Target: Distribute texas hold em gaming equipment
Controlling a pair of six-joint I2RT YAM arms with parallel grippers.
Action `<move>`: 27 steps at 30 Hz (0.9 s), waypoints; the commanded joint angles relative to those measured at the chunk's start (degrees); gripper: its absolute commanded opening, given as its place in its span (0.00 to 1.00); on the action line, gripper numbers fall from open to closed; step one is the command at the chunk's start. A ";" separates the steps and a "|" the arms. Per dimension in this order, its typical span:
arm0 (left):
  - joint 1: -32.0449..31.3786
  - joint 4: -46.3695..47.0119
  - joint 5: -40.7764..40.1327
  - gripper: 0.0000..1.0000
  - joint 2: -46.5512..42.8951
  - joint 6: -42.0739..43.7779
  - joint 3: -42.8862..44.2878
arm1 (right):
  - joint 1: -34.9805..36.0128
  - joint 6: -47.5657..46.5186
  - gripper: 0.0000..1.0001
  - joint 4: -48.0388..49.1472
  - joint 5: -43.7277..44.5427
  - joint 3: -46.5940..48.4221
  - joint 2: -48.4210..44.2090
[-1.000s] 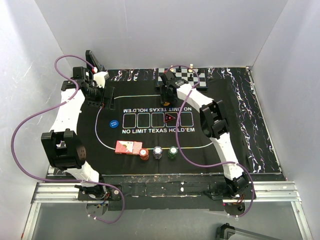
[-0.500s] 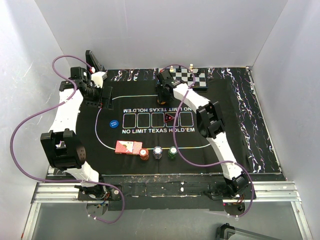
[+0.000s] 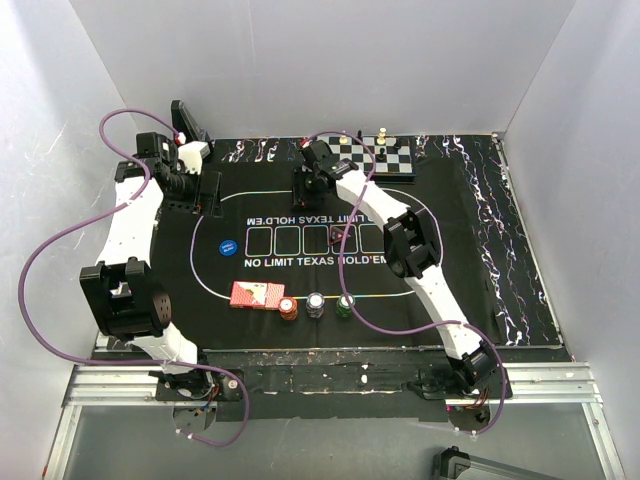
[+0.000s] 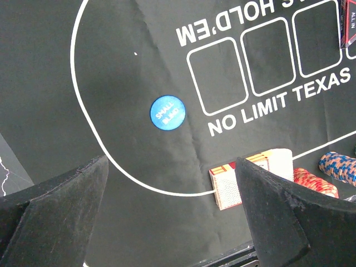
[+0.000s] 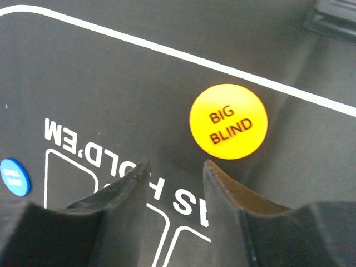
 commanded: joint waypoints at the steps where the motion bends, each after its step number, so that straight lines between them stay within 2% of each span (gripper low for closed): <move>1: 0.73 -0.29 -0.32 0.98 -0.61 0.26 2.21 | 0.03 -0.89 0.58 2.79 -3.67 -0.45 -3.16; 4: 0.82 -0.38 -0.05 0.98 -0.88 0.00 2.21 | 0.03 -4.06 0.73 4.46 -0.69 -9.83 -10.18; 6: 0.82 -0.39 0.12 0.98 -1.31 -0.09 2.21 | -0.06 -5.64 0.80 6.56 1.60 -17.13 -15.54; 11: 1.17 -0.47 0.48 0.98 -2.81 -0.44 1.34 | 0.20 -8.98 0.83 10.17 9.15 -32.51 -27.14; 14: 1.17 -0.65 0.83 0.98 -3.86 -0.71 0.98 | 0.20 -9.51 0.83 10.97 11.36 -38.16 -29.62; 17: 1.08 -0.91 1.44 0.98 -4.65 -1.15 0.81 | 0.82 -9.78 0.82 10.70 12.41 -40.72 -29.37; 27: 1.17 -2.49 1.97 1.00 -5.80 -1.67 1.95 | 3.19 -11.63 0.77 6.75 19.19 -37.56 -24.53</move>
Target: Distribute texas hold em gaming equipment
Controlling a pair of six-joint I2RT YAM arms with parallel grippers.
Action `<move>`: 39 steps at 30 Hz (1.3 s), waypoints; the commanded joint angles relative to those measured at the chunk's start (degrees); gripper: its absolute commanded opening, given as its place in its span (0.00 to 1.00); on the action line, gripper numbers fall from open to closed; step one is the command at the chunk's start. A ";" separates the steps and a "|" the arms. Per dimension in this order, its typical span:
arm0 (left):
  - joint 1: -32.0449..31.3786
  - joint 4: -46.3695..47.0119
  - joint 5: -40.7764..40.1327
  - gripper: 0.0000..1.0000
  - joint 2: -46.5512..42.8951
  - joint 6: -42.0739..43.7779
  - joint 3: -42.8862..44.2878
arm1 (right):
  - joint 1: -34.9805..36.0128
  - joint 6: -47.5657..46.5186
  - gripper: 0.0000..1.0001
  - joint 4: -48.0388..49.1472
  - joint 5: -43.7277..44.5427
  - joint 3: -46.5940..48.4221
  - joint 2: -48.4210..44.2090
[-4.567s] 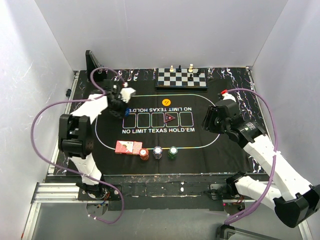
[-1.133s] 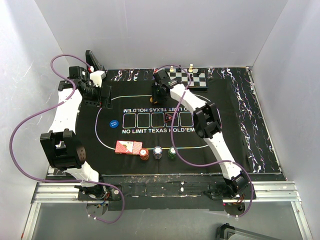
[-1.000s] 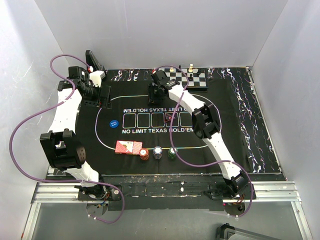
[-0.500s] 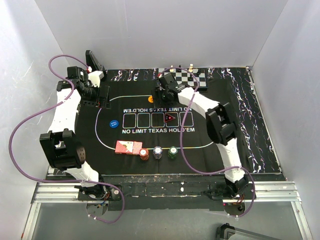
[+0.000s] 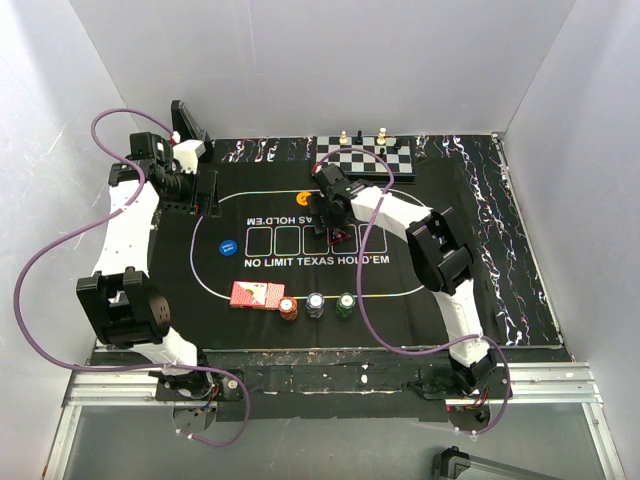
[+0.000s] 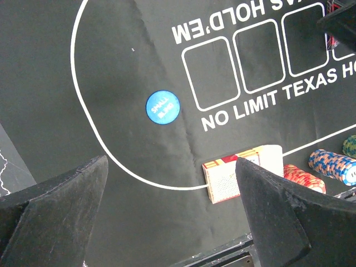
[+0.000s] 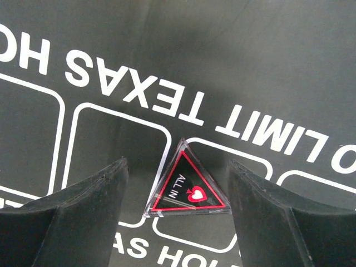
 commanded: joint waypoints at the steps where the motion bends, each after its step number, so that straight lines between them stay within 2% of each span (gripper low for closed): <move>1: 0.34 -1.27 1.34 1.00 -3.33 -0.41 2.12 | 0.72 -1.09 0.76 -1.27 3.60 2.14 0.98; 6: 0.42 -1.97 1.16 1.00 -3.42 -0.14 2.65 | 0.72 -0.21 0.63 -1.80 4.48 -0.85 -0.69; 8: 0.34 -2.06 1.16 1.00 -3.68 -0.14 2.57 | 0.72 0.14 0.54 -2.07 4.92 -3.65 -2.18; 17: 0.34 -2.24 1.69 1.00 -5.17 -0.23 1.69 | 0.72 3.04 0.42 0.04 8.34 -20.87 -13.25; 30: 0.34 -2.06 1.95 1.00 -6.93 0.74 -0.42 | 0.63 15.95 0.34 -7.95 15.73 -43.91 -30.22; 35: 0.42 -2.41 2.83 1.00 -7.11 0.91 -1.21 | 0.55 18.34 0.34 -12.07 16.69 -44.01 -33.91; 39: 0.42 -2.06 3.09 1.00 -7.37 0.21 -2.00 | 0.55 16.94 0.42 -14.72 17.58 -39.28 -36.89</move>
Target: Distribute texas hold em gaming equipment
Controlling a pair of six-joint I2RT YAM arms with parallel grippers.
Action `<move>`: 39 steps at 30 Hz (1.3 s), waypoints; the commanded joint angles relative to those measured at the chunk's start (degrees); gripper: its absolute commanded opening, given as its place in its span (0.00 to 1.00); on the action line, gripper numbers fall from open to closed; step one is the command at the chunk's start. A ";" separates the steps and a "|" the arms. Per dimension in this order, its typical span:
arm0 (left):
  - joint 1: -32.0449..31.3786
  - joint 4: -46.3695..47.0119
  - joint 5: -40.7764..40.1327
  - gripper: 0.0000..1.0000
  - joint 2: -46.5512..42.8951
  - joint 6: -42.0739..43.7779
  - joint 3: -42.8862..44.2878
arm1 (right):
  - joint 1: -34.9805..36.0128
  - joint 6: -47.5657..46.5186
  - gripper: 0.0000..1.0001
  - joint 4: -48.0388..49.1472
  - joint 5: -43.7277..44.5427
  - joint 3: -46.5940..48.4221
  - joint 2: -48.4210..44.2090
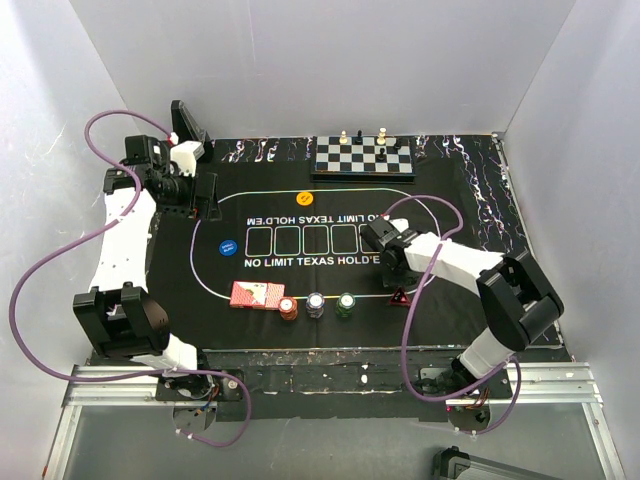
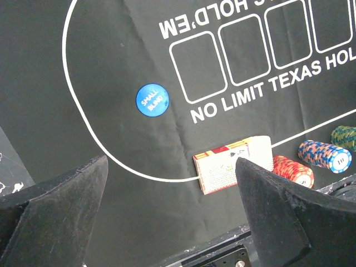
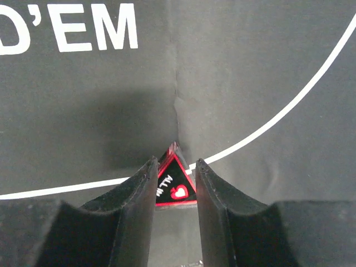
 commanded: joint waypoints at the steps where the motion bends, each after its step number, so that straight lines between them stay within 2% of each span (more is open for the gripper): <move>1: 0.42 0.10 1.61 1.00 -2.78 -0.34 -0.93 | -0.20 -0.20 0.45 -4.80 1.84 6.80 -5.14; 6: 0.34 0.45 2.14 1.00 -3.66 -1.83 -2.16 | 4.01 -6.44 0.64 -4.80 -2.73 20.24 -7.61; 10: 0.42 0.63 1.52 1.00 -4.45 -3.41 -4.01 | 11.39 -11.10 0.79 -5.24 -7.37 31.23 -3.85; 12: 0.34 0.63 0.56 1.00 -4.80 -3.85 -4.89 | 15.52 -12.51 0.83 -4.80 -10.80 34.14 -0.86; 15: 0.42 0.89 -1.29 1.00 -5.42 -4.12 -6.20 | 20.71 -13.39 0.85 -3.49 -15.91 36.79 4.32; 22: 0.42 0.54 -0.59 1.00 -6.21 -3.59 -6.12 | 28.19 -14.36 0.88 -3.13 -18.90 40.48 13.03; 32: 0.42 0.46 -0.85 1.00 -5.95 -3.68 -5.07 | 29.25 -13.48 0.90 -2.61 -22.24 39.79 18.05; 39: 0.34 0.81 -1.56 1.00 -5.86 -4.12 -4.98 | 29.25 -13.40 0.91 -1.37 -21.54 39.43 21.21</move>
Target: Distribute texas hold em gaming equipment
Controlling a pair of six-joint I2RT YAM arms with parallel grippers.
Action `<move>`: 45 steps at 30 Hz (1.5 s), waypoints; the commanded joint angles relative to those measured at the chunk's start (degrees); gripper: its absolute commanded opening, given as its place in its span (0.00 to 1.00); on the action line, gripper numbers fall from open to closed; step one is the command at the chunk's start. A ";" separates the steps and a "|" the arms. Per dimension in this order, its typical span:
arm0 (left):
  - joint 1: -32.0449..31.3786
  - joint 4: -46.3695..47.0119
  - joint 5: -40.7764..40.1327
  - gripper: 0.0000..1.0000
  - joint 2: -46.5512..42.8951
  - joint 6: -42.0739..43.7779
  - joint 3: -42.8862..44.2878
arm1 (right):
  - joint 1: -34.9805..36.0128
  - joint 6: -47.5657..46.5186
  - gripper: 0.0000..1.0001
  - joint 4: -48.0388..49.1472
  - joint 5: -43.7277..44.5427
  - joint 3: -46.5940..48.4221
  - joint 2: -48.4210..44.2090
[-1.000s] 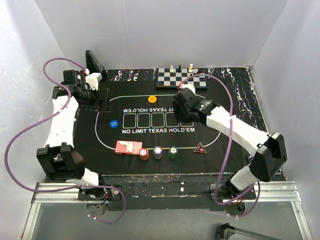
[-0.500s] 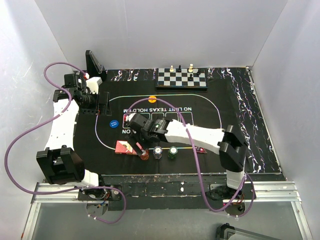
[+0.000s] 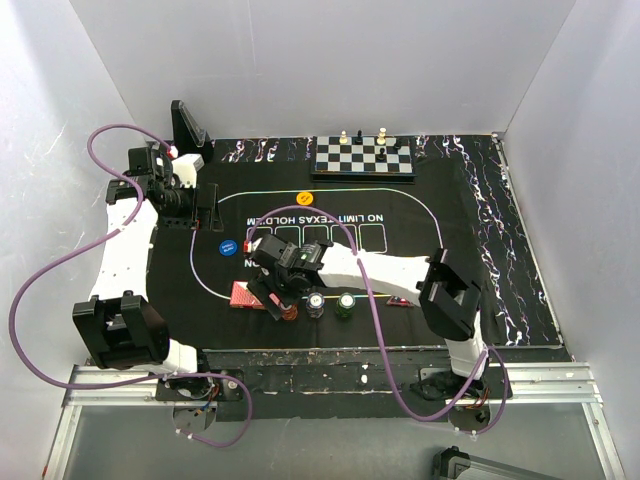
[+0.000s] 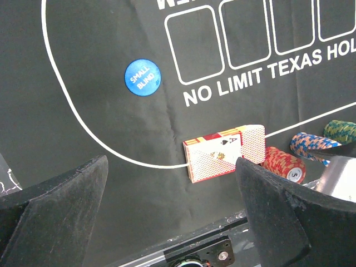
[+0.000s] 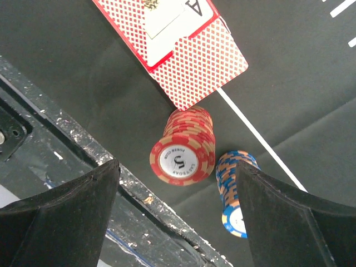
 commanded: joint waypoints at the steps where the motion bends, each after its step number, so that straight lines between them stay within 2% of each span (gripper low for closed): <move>1: 0.40 0.50 -0.59 1.00 -2.41 -0.77 1.40 | 0.09 -0.22 0.91 1.51 -0.34 1.68 2.09; 4: 0.40 0.85 -0.94 1.00 -2.41 -0.95 1.40 | 0.09 -0.22 0.91 1.69 0.27 1.77 2.62; 16: 0.40 1.73 -2.53 1.00 -1.79 -2.53 1.49 | 0.00 -0.22 0.77 2.57 1.68 0.72 3.68; 21: 0.49 1.90 -2.88 1.00 -2.32 -2.36 1.32 | 0.00 -0.39 0.67 2.39 3.35 1.07 3.76; 29: 0.75 2.08 -3.06 1.00 -2.93 -2.01 1.32 | 0.00 -0.57 0.57 1.42 5.37 1.25 4.12; 34: 0.93 1.99 -3.23 1.00 -2.67 -1.83 1.49 | 0.09 0.05 0.46 1.60 5.29 0.98 3.85; 45: 1.11 2.35 -2.53 1.00 -2.76 -1.74 1.76 | 0.00 0.22 0.26 -1.56 5.02 4.67 -0.45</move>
